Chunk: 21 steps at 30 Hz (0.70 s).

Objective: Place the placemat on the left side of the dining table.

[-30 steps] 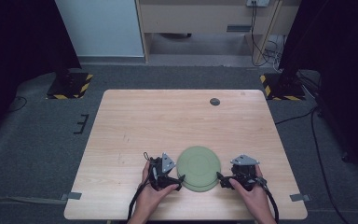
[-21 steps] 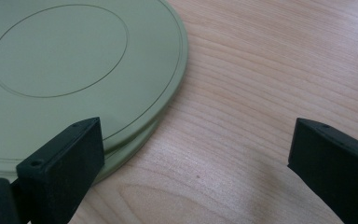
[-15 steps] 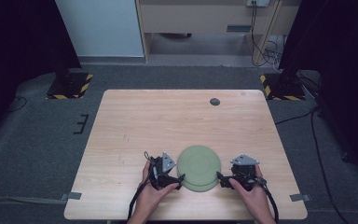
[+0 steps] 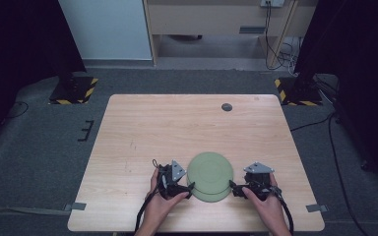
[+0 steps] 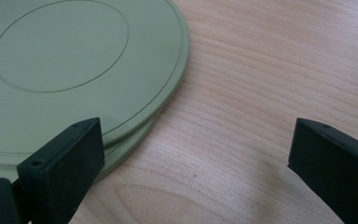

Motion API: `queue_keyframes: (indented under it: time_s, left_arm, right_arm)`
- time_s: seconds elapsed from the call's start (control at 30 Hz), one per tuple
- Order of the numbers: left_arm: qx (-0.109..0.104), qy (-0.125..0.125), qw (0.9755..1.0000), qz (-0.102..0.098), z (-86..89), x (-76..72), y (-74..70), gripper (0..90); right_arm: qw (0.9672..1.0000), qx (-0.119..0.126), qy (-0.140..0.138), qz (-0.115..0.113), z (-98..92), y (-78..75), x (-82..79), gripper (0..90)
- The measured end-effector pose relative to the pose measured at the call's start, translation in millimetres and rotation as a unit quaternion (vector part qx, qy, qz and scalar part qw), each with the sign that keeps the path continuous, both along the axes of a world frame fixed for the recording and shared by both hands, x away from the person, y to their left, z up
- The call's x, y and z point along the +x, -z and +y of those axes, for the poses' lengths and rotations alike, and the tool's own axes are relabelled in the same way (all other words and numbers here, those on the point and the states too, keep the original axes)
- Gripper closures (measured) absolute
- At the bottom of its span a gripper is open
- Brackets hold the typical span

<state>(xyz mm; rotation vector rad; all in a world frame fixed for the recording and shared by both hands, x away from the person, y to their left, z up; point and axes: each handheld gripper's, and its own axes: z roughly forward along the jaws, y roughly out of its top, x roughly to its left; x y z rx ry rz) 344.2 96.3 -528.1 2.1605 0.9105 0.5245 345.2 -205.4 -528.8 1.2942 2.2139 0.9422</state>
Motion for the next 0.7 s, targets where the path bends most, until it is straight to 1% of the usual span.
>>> queue_keyframes:
  time_s: [0.27,0.5,0.6,0.7]
  left_arm:
    - [0.002,-0.008,0.9999,-0.007,-2.3,2.1,1.0,2.0]
    - [0.003,-0.013,0.9998,-0.016,-4.3,4.2,1.5,1.9]
    - [0.003,-0.012,0.9998,-0.016,-4.0,4.2,1.4,2.5]
    - [0.002,-0.009,0.9999,-0.014,-3.6,3.0,1.0,3.9]
  right_arm:
    - [1.0000,-0.002,0.002,-0.004,1.6,0.9,0.6,2.7]
    - [0.9999,-0.002,0.014,-0.009,1.9,1.3,2.9,2.2]
    - [0.9998,-0.003,0.015,-0.012,2.3,1.6,4.1,2.1]
    - [0.9999,-0.002,0.013,-0.009,1.6,1.3,3.5,3.7]
